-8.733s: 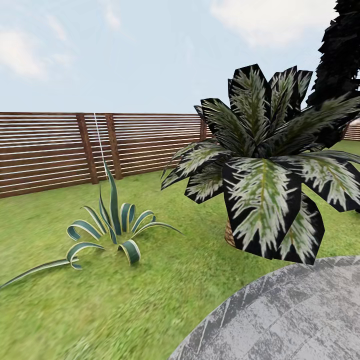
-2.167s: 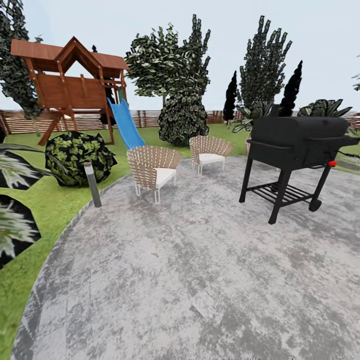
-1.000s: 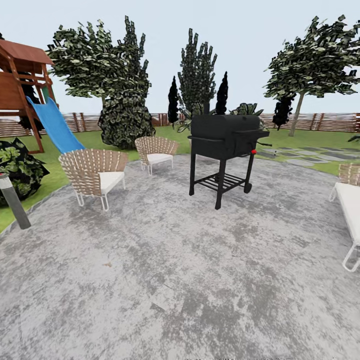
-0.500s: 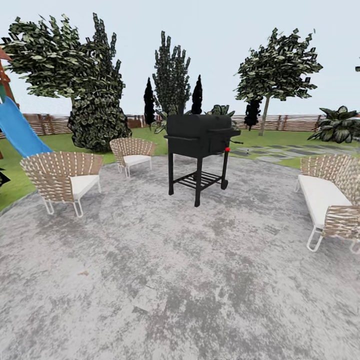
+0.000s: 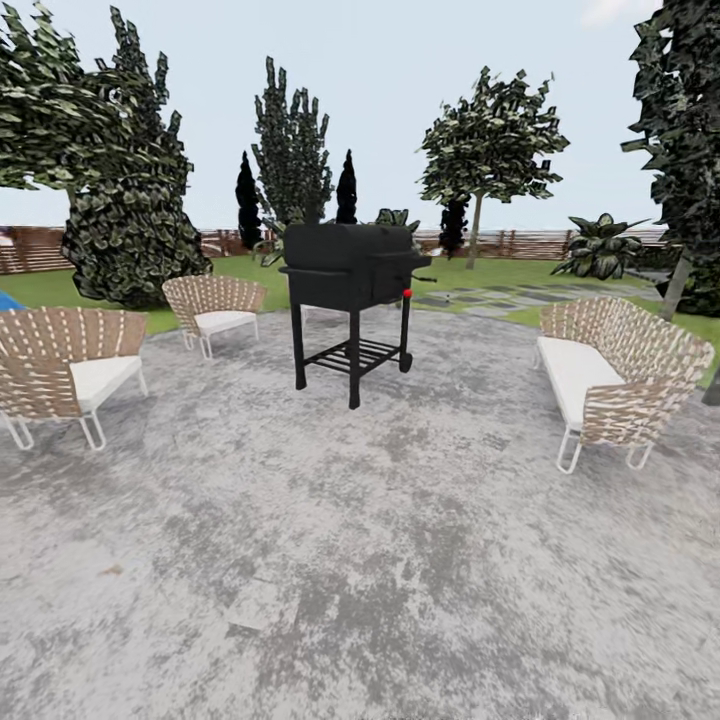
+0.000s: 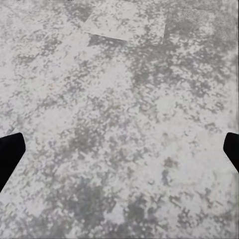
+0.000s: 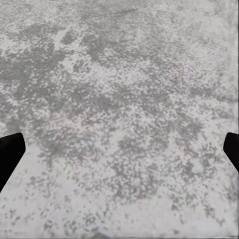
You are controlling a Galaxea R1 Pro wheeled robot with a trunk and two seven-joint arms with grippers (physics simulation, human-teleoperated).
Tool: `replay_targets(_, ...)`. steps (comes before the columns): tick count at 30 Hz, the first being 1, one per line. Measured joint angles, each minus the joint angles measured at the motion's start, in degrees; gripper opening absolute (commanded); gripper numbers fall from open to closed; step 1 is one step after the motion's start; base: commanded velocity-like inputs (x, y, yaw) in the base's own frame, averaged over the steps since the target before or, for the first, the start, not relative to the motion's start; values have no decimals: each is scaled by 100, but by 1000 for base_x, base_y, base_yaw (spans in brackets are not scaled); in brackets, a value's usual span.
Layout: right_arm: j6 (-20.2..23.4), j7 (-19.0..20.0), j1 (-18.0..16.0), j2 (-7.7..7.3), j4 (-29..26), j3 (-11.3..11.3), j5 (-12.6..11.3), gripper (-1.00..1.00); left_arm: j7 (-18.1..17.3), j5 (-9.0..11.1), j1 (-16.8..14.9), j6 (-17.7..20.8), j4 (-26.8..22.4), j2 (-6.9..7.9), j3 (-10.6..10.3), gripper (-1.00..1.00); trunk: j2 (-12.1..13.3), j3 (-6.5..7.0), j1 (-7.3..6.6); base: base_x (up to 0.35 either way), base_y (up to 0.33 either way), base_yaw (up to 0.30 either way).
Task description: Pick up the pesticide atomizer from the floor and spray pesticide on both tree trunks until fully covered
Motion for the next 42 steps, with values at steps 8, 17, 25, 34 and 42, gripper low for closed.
replay_targets(8, 0, 0, 0, 7, 0, 0, 0, 100, 0, 0, 2, 0, 0, 7, 4, 100, -321, -144, 176, 0, 0, -300)
replay_targets(17, 0, 0, 0, 7, 0, 0, 0, 100, 0, 0, 1, 0, -1, 9, 4, 100, -682, -332, 374, 0, 0, -271)
replay_targets(25, -6, 0, -1, 8, 1, 1, 0, 100, 0, 0, 2, 0, -2, 9, 4, 100, -1003, -530, 549, 0, 0, -212)
replay_targets(34, -9, 0, -1, 12, 1, 9, 0, 100, 0, 0, 3, 0, -1, 9, 2, 100, -1364, -763, 747, 0, 0, -176)
replay_targets(42, -10, -6, -2, 16, 3, 10, 6, 100, 0, 0, 4, 1, 0, 9, -2, 100, -1685, -977, 923, 0, 0, -82)
